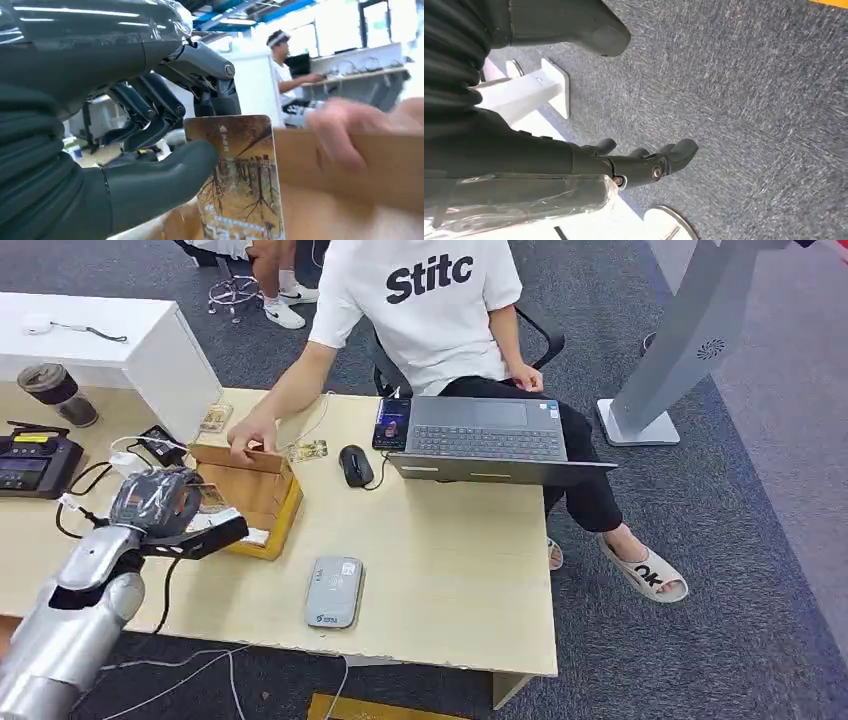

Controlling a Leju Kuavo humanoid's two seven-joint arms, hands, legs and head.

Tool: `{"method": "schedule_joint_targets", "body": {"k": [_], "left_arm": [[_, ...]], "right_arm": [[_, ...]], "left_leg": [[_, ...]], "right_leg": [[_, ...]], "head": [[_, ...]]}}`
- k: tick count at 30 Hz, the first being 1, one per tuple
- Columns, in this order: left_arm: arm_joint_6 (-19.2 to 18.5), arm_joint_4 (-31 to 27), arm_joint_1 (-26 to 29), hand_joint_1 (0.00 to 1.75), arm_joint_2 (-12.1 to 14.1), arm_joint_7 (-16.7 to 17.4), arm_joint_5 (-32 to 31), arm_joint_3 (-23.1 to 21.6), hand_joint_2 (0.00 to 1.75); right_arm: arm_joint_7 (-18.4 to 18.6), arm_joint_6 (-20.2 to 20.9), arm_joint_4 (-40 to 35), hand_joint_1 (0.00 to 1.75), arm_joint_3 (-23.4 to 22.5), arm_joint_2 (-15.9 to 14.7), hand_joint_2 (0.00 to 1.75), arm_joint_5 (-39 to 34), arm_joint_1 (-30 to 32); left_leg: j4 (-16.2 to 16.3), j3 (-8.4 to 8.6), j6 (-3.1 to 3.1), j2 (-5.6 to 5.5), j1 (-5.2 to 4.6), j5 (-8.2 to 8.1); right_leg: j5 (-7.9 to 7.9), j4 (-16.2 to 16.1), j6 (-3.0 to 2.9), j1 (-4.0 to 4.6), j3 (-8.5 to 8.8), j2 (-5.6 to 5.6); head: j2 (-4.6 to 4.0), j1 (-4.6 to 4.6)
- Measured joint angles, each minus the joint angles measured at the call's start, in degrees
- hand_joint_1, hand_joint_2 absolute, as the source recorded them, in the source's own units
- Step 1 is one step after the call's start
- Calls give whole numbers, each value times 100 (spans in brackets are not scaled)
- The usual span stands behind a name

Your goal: Pass the card to the sensor for recognition and then transmit it.

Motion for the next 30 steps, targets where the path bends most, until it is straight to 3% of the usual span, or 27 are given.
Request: {"method": "schedule_joint_targets", "body": {"k": [10, 15, 20, 24, 30], "left_arm": [[223, -2, -330, 175, 254, 35, -348, 33, 175], [651, 0, -635, 175, 639, 359, -1455, 7, 175], [441, 274, -1357, 175, 1076, 623, -2208, -39, 175], [398, 593, -1897, 175, 1109, 717, -2260, -92, 175], [544, 807, -2190, 175, 940, 815, -1901, -120, 175]], "right_arm": [[-18, -33, 13, 0, 0, -2, 175, 4, -4], [-13, -55, 24, 0, 0, -28, 175, 37, -3], [-15, -90, 26, 0, 0, -39, 175, 101, -8], [4, -96, 31, 0, 0, -39, 175, 85, -13], [85, -98, 31, 0, 0, -39, 175, 81, -13]], "left_leg": [[0, -1, 0, 1, -1, 0], [0, -2, 0, 6, 4, 0], [0, -2, -4, 4, 8, 3], [0, -1, -4, 0, 7, 4], [2, 33, -3, 3, 5, 5]], "right_leg": [[0, 0, 0, 1, -1, 1], [0, 0, 0, 4, -3, 6], [0, 0, -1, 12, -5, 4], [1, 0, -1, 12, -1, 1], [6, -1, -6, 11, -3, 3]], "head": [[0, 0], [0, 2], [0, 2], [0, 4], [0, 2]]}}
